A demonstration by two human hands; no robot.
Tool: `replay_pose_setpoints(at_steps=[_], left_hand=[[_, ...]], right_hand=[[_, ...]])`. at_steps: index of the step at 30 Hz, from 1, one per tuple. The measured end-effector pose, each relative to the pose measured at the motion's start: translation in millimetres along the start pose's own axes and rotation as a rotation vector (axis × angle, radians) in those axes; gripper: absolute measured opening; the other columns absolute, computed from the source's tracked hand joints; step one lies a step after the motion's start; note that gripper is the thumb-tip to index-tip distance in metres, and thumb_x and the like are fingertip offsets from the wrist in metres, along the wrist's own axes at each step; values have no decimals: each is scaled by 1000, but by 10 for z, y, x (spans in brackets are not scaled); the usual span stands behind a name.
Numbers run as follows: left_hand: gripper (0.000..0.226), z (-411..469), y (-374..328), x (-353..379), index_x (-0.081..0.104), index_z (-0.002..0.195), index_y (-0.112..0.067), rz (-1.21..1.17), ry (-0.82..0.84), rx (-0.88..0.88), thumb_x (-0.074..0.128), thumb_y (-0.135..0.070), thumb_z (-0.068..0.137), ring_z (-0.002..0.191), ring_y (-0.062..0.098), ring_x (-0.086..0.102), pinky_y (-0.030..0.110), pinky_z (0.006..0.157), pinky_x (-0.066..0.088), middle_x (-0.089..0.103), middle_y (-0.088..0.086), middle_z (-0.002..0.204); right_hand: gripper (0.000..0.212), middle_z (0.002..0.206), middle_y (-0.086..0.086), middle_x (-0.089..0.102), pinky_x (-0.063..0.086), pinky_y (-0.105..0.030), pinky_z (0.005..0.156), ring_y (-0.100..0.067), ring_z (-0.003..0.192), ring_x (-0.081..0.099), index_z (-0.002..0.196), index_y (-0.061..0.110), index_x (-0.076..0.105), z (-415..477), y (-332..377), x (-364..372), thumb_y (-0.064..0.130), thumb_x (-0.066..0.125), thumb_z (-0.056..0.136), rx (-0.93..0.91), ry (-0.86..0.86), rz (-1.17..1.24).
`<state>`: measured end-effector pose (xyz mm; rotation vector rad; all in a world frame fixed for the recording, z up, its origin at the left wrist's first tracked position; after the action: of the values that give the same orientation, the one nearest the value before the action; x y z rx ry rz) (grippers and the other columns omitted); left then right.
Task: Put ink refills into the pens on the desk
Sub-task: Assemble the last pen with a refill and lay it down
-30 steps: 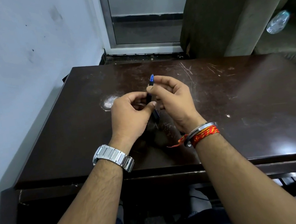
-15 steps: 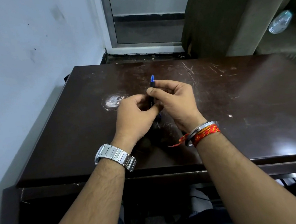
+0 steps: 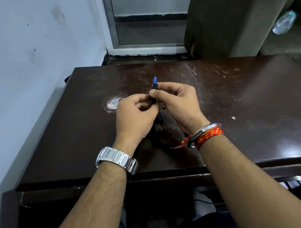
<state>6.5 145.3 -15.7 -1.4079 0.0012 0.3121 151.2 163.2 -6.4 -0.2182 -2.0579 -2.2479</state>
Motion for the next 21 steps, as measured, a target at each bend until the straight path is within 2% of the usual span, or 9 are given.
replay_pose_setpoints(at_steps=[3,5,7,9,12,15,18,21], left_hand=[[27,3,-21,-85,71,83,-26,31,-66,33,92,-22,66,65,-2,68,14,60,54,74,-6,75],[30,3,-8,-96,71,89,-22,16,-77,22,91,-27,66,69,-1,70,15,64,57,75,-6,79],[20,8,17,-40,73,92,-24,-15,-39,-1,82,-24,74,75,-1,73,20,70,60,77,-7,81],[18,2,10,0,73,91,-29,-5,-10,7,76,-18,78,75,0,73,19,69,59,78,-9,79],[27,3,-3,-36,71,91,-29,48,-30,33,85,-17,72,68,-2,70,14,62,53,76,-8,76],[37,10,0,-94,69,94,-25,43,-72,30,91,-26,65,69,-3,68,12,61,53,74,-7,80],[29,11,16,-54,71,99,-24,4,-54,8,84,-22,73,74,-2,72,15,66,56,78,-9,80],[30,-1,-21,-63,68,90,-29,40,-70,38,86,-17,70,66,-1,71,16,62,54,76,-10,72]], right_hand=[[11,73,-1,76,54,-20,59,-10,67,70,88,11,77,8,-4,7,3,77,80,-5,-1,1],[11,73,-1,76,54,-21,61,-11,66,71,88,9,77,9,-1,14,2,78,79,-10,3,3],[11,71,-1,76,53,-17,57,-9,64,71,89,8,76,3,6,17,2,77,80,-15,10,3],[10,68,1,75,50,-14,52,-5,58,67,88,9,76,-5,8,15,2,76,81,-14,12,-2],[11,72,-2,76,51,-17,55,-9,63,70,88,10,77,1,-7,0,2,77,80,-1,-3,9],[11,75,-4,76,54,-21,60,-13,69,71,87,11,77,7,-11,7,3,78,79,-2,-3,3],[11,74,-5,76,53,-19,59,-10,66,69,88,9,77,9,-8,4,3,77,80,-6,3,6],[11,81,-10,77,55,-22,61,-17,71,71,88,10,77,12,-19,-1,4,78,80,-3,2,-7]])
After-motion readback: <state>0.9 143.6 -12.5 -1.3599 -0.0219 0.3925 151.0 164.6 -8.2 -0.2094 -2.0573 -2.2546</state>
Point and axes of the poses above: each hand's wrist, its own z-axis towards the middle knuckle, its own x-axis out of the palm, y = z × x, the point moved 10 cm from there along z, towards the middle knuckle
